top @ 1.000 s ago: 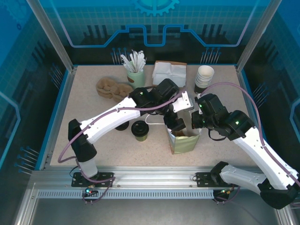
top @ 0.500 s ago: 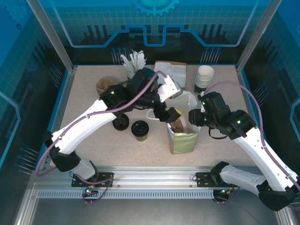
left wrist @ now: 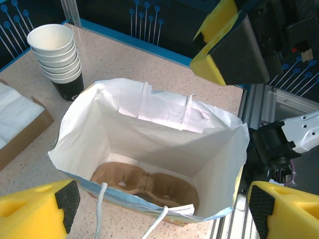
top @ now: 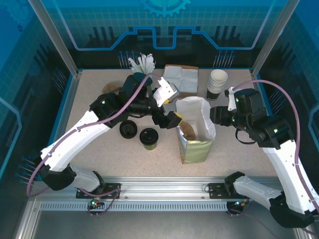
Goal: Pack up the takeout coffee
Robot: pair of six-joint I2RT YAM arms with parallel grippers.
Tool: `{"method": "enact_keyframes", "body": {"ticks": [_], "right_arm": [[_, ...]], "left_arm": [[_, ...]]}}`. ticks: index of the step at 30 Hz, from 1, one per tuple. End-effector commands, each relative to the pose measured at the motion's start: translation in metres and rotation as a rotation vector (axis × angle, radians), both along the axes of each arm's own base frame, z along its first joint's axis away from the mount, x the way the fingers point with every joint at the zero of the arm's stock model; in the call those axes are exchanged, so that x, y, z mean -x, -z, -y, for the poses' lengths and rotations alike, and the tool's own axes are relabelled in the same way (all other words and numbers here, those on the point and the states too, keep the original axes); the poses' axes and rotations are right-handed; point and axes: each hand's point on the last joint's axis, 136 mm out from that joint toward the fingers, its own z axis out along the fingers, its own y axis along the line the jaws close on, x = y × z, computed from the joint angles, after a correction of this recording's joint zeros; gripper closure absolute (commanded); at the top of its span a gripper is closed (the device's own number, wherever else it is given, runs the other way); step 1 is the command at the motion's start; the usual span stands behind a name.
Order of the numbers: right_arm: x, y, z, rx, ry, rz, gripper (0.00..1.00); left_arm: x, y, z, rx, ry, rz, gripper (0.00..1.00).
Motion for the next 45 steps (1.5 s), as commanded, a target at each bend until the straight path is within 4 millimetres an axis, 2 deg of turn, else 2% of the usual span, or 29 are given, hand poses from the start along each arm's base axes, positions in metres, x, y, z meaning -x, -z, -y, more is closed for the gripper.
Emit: {"method": "enact_keyframes", "body": {"ticks": [1,5,11,21,25,28,31,34,38,45], "right_arm": [[-0.016,0.004,-0.011,0.038,-0.103,-0.014,0.42],[-0.038,0.02,-0.021,0.046,-0.177,-0.038,0.4],[-0.061,0.048,-0.015,0.028,-0.164,-0.127,0.39],[-0.072,0.08,-0.023,0.022,-0.209,-0.213,0.4],[-0.077,0.09,-0.024,0.029,-0.212,-0.245,0.44],[-0.08,0.093,-0.02,0.047,-0.192,-0.262,0.51],[-0.081,0.09,-0.02,0.054,-0.192,-0.241,0.63],[-0.08,0.081,-0.021,0.057,-0.198,-0.202,0.82],[-0.076,0.058,-0.02,0.035,-0.171,-0.127,0.98],[-0.059,0.011,-0.016,-0.02,-0.116,0.072,1.0]], "left_arm": [[0.007,-0.008,-0.008,0.033,-0.002,-0.012,0.11],[0.007,-0.002,-0.01,0.023,-0.005,-0.021,0.1],[0.006,0.001,-0.011,0.01,-0.001,-0.019,0.09],[0.003,0.005,-0.009,0.005,0.002,-0.018,0.08],[0.004,0.005,-0.009,0.011,0.002,-0.024,0.08],[0.005,0.005,-0.01,0.014,0.0,-0.026,0.08],[0.006,0.004,-0.012,0.014,0.0,-0.023,0.07],[0.007,0.005,-0.013,0.014,-0.004,-0.02,0.07],[0.006,0.004,-0.014,0.017,-0.007,-0.017,0.06],[0.006,0.0,-0.014,0.039,-0.012,-0.002,0.05]]}}
